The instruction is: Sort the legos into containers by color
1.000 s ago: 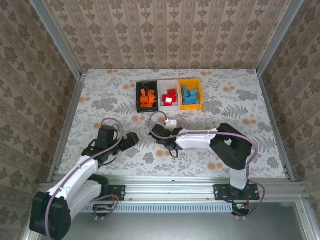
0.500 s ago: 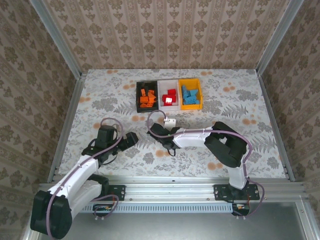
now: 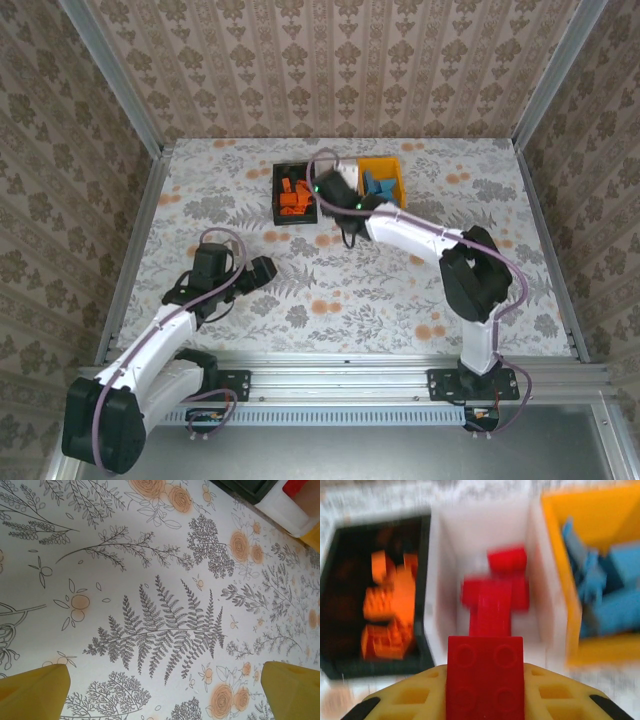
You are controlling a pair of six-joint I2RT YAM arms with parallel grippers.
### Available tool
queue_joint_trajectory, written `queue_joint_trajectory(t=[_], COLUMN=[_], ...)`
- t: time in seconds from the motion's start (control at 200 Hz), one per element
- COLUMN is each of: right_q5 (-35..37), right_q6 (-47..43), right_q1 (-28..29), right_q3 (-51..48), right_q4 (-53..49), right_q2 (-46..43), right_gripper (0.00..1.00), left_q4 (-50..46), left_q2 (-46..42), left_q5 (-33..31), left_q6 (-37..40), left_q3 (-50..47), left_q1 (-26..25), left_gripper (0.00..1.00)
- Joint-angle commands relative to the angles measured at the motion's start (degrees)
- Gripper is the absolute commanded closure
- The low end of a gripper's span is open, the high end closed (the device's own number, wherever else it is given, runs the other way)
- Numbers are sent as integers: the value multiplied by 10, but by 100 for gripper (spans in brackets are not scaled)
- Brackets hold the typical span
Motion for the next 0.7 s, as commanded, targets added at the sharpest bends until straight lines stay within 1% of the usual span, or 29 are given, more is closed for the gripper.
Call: queue_joint_trajectory(t=[0.0, 0.08, 0.15, 0.225, 0.34, 0.39, 0.415, 0.48, 0.54, 0.695], right_q5=[-69, -72, -92, -108, -123, -124, -124, -125, -124, -120], right_q6=[-74, -80, -78, -78, -89, -91, -93, -92, -91, -93], right_q1=[-30, -45, -60, -72, -82, -83, -83, -83, -83, -81], right_q3=[84, 126, 159, 212, 317, 354, 367, 371, 365, 316], right_q4=[-61, -67, -63, -81, -135, -170, -180, -183, -180, -150], right_q2=[76, 105, 125, 157, 220, 240, 248, 249, 239, 191], right_gripper=[78, 77, 77, 76, 71, 65, 63, 62, 59, 58], left_q4=[-16, -24, -27, -24, -22, -22, -23, -24, -24, -33], left_q2=[9, 19, 25, 30, 35, 36, 36, 36, 36, 33], left_q5=[1, 6, 8, 12, 15, 16, 16, 18, 19, 25], left_q6=[21, 28, 31, 32, 32, 32, 32, 32, 31, 30], left_q3=[22, 33, 39, 41, 44, 44, 45, 45, 45, 52], left_q1=[8, 11, 14, 15, 16, 17, 17, 18, 18, 18], left_gripper=[0, 0, 0, 0, 0, 0, 0, 0, 0, 0])
